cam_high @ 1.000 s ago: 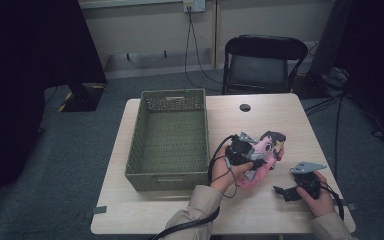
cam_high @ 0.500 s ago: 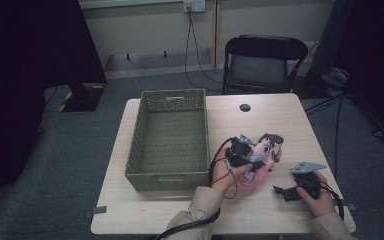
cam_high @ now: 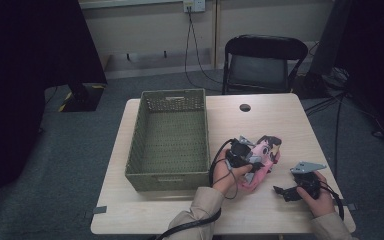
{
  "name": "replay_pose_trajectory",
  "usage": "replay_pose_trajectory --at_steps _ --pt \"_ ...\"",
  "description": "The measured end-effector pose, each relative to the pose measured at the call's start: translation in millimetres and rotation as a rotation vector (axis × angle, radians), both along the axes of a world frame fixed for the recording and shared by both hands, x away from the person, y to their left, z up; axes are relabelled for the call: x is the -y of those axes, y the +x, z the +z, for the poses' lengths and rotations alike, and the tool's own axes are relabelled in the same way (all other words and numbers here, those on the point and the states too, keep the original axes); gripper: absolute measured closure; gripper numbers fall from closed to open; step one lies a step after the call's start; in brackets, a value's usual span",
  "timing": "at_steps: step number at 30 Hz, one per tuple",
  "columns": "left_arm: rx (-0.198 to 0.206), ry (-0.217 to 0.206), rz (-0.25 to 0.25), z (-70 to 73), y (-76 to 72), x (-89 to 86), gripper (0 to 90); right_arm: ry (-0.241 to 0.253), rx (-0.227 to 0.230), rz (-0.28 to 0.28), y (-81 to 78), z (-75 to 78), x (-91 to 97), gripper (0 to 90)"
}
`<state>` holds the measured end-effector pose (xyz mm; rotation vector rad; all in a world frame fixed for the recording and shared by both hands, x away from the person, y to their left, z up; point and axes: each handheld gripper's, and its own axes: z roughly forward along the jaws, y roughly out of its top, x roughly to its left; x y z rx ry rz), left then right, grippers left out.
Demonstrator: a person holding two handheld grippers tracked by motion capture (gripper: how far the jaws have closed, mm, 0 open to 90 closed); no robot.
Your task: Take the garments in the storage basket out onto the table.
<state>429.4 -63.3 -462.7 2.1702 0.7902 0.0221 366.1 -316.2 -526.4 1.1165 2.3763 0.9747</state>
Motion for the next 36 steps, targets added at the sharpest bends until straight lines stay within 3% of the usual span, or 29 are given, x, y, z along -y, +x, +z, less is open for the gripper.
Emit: replay_pose_trajectory --at_steps 13,31,36 --pt "-0.009 0.019 -0.011 -7.8 1.5 3.6 47.8 0.0 0.0 0.001 0.0 0.0 0.0 0.0" --pt "-0.013 -0.004 -0.015 -10.1 2.4 3.1 43.0 0.001 0.0 0.001 0.0 0.0 0.0 0.0" --pt "-0.006 -0.017 -0.014 -7.4 2.6 2.0 37.9 0.001 0.0 0.0 0.0 0.0 0.0 0.0"
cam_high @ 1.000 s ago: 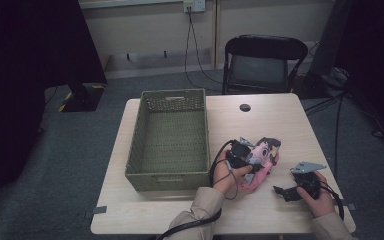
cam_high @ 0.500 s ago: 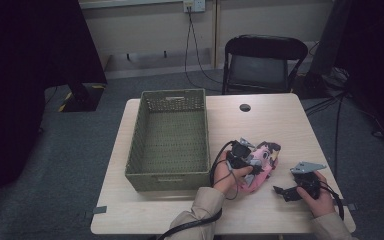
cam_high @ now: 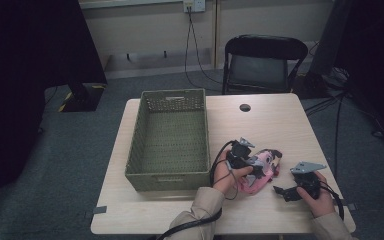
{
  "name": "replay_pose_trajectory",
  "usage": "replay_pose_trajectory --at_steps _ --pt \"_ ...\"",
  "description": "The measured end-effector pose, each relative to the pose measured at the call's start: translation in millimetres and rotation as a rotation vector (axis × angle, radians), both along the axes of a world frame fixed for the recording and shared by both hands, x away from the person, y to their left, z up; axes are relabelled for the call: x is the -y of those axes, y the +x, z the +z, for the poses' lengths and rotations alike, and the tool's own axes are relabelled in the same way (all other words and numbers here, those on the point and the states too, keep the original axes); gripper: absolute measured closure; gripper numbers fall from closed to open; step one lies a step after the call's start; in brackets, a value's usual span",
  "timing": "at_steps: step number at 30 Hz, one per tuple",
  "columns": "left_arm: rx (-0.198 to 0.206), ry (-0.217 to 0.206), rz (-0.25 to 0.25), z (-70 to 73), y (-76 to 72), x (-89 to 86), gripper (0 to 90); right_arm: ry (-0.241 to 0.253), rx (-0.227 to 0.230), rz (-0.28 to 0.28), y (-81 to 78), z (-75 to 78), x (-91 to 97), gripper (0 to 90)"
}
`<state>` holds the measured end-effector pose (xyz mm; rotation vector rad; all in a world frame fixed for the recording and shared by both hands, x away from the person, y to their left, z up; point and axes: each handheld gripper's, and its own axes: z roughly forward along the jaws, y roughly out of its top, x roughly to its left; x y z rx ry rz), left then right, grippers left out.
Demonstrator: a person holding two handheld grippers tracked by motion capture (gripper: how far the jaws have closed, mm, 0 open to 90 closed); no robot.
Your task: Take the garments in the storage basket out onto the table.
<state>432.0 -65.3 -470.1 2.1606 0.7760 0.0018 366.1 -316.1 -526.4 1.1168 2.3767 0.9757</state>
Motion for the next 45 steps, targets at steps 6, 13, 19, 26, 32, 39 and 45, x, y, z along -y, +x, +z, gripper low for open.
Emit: replay_pose_trajectory --at_steps 6,13,19,26,32,39,45 --pt "0.01 0.001 0.004 3.0 -1.5 -0.2 27.1 0.0 0.0 0.0 0.0 0.0 0.0 0.0" --pt "0.035 -0.016 0.016 15.6 -3.3 -4.2 13.9 -0.001 0.0 0.0 0.0 0.0 0.0 0.0" --pt "0.037 -0.055 0.025 27.9 -7.1 -10.2 7.4 0.0 0.0 0.0 0.0 0.0 0.0 0.0" --pt "0.031 -0.094 0.007 35.5 -9.9 -19.7 2.1 -0.001 0.001 0.0 0.0 0.0 0.0 0.0" --pt "0.03 -0.117 -0.016 43.7 -17.4 -25.7 2.1 0.0 0.0 0.0 0.0 0.0 0.0 0.0" --pt "0.047 -0.119 -0.06 48.4 -28.2 -33.4 2.8 0.0 0.0 0.0 0.0 0.0 0.0 0.0" --pt "0.047 -0.122 -0.061 48.9 -33.2 -44.0 2.8 0.0 0.001 0.0 0.0 0.0 0.0 0.0"
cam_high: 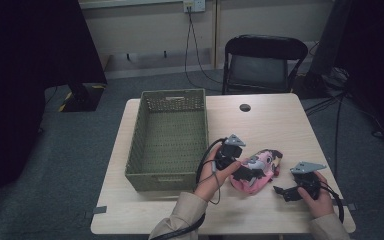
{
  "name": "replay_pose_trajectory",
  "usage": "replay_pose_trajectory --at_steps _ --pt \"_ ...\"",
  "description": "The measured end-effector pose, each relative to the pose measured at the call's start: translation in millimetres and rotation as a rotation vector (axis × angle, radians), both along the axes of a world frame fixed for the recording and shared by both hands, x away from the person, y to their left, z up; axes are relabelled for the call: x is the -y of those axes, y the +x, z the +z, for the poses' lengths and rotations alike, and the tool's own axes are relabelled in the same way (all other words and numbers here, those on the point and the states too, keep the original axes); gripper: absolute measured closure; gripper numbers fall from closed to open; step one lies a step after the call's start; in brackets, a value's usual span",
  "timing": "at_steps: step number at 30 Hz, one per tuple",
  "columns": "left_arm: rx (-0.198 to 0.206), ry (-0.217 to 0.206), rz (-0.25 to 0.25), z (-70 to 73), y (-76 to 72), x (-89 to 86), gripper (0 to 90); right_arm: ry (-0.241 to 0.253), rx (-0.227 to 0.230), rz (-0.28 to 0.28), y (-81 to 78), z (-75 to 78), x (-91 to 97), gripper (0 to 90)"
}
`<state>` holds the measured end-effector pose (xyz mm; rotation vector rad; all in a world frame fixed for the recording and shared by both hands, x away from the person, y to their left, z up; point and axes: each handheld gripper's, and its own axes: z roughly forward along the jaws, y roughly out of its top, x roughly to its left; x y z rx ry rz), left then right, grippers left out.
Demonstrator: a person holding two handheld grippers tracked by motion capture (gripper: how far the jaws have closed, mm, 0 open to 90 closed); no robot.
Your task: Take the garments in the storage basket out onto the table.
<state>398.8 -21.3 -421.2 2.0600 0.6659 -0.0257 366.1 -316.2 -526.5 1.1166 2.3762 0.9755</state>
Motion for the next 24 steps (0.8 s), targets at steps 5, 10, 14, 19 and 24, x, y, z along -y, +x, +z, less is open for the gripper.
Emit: replay_pose_trajectory --at_steps 5,10,14,19,24 --pt "-0.003 -0.005 -0.022 -1.5 -6.4 -9.0 2.8 0.0 0.0 0.0 0.0 0.0 0.0 0.0" --pt "-0.005 -0.01 -0.035 -4.6 -12.5 -20.4 2.8 0.0 0.0 0.0 0.0 0.0 0.0 0.0" --pt "-0.004 -0.016 -0.046 -5.7 -16.6 -27.6 2.8 0.0 0.0 0.0 -0.1 0.0 0.0 0.0" --pt "-0.011 -0.021 -0.059 -7.4 -21.0 -33.8 2.9 0.001 0.0 0.0 -0.1 0.0 -0.1 0.0" --pt "-0.014 -0.021 -0.105 -9.2 -29.8 -35.6 2.8 0.0 0.0 0.0 0.0 0.0 0.0 0.0"
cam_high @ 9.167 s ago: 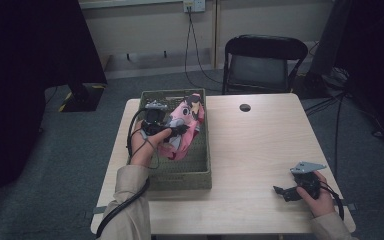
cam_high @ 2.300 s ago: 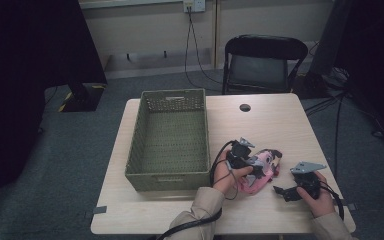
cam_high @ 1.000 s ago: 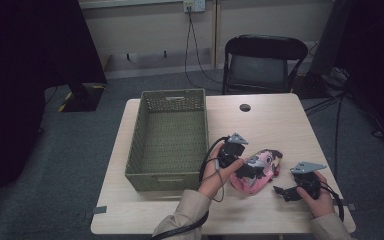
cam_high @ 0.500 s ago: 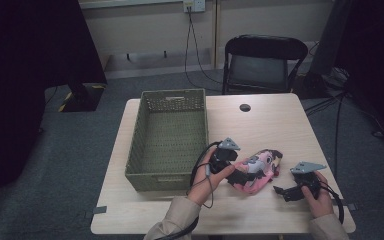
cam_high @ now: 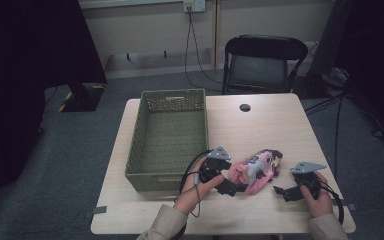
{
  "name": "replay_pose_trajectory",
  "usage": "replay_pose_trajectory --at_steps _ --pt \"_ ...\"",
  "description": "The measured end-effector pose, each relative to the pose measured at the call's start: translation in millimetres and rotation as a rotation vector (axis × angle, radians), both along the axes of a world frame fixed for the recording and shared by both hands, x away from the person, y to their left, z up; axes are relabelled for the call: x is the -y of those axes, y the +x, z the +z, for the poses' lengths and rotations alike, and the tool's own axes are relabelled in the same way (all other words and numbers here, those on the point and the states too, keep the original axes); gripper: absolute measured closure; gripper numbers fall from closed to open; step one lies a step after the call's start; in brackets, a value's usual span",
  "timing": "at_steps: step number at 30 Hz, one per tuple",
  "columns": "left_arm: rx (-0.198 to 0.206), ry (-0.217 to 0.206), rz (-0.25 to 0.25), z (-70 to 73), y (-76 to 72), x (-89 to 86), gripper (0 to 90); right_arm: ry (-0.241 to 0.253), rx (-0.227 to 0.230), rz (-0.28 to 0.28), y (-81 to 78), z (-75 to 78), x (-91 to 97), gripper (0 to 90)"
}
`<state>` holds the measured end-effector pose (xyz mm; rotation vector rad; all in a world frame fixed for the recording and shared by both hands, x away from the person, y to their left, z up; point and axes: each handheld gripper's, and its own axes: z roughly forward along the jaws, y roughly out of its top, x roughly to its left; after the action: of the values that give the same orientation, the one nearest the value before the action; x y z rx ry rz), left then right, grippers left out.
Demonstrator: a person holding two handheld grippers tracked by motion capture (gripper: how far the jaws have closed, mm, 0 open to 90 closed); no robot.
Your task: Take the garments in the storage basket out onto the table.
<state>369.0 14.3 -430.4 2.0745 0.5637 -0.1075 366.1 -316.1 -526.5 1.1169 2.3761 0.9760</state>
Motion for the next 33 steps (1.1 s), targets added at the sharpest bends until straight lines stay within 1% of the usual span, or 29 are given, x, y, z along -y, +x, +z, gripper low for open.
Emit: replay_pose_trajectory --at_steps 3,7,8,10,13,14,16,18,19,21,23,25,30,31,33 --pt "-0.003 -0.004 -0.027 -1.0 -5.6 -0.5 2.8 0.001 0.0 -0.001 -0.1 0.0 -0.1 0.0" --pt "0.002 0.001 -0.031 -3.1 -11.6 -4.3 2.8 0.0 0.0 0.0 0.0 0.0 0.0 0.0" --pt "0.001 -0.001 -0.038 -3.8 -13.5 -5.9 2.9 0.0 0.0 0.0 0.0 0.0 0.0 0.0" --pt "0.01 0.001 -0.05 -4.0 -16.5 -8.6 2.9 0.0 0.0 -0.001 -0.1 0.0 0.0 0.0" --pt "0.0 -0.01 -0.058 -5.1 -19.4 -13.2 2.8 0.0 0.0 0.0 -0.1 0.0 0.0 0.0" --pt "0.008 -0.009 -0.056 -5.8 -20.7 -14.8 2.9 0.0 0.0 0.0 -0.1 0.0 0.0 0.0" --pt "0.018 0.005 -0.078 -5.1 -22.7 -15.8 2.5 0.0 0.0 0.0 -0.1 0.0 0.0 0.0" --pt "0.013 -0.007 -0.098 -4.2 -24.8 -16.8 2.4 0.0 0.0 -0.001 -0.1 0.0 0.0 0.0" --pt "0.013 -0.017 -0.12 -4.1 -26.1 -16.9 2.4 0.0 0.0 -0.001 -0.1 0.0 -0.1 0.0" --pt "0.002 -0.022 -0.136 -5.2 -27.6 -16.8 2.4 0.0 0.0 -0.001 -0.1 0.0 0.0 0.0" --pt "0.005 -0.011 -0.135 -7.5 -29.6 -17.8 2.4 0.0 0.0 0.0 -0.1 0.0 -0.1 0.0" --pt "0.003 -0.013 -0.144 -8.8 -30.5 -19.2 2.5 0.0 -0.001 -0.003 -0.3 0.0 -0.2 0.0" --pt "-0.025 -0.007 -0.145 -16.2 -33.6 -24.2 2.5 0.0 -0.001 -0.007 -0.6 0.0 -0.3 0.0" --pt "-0.037 0.001 -0.146 -20.0 -34.6 -25.6 2.5 0.0 -0.001 -0.008 -0.7 0.0 -0.3 0.0" --pt "-0.045 0.012 -0.151 -23.8 -35.7 -28.1 3.1 0.0 -0.001 -0.009 -0.8 0.0 -0.3 0.0"
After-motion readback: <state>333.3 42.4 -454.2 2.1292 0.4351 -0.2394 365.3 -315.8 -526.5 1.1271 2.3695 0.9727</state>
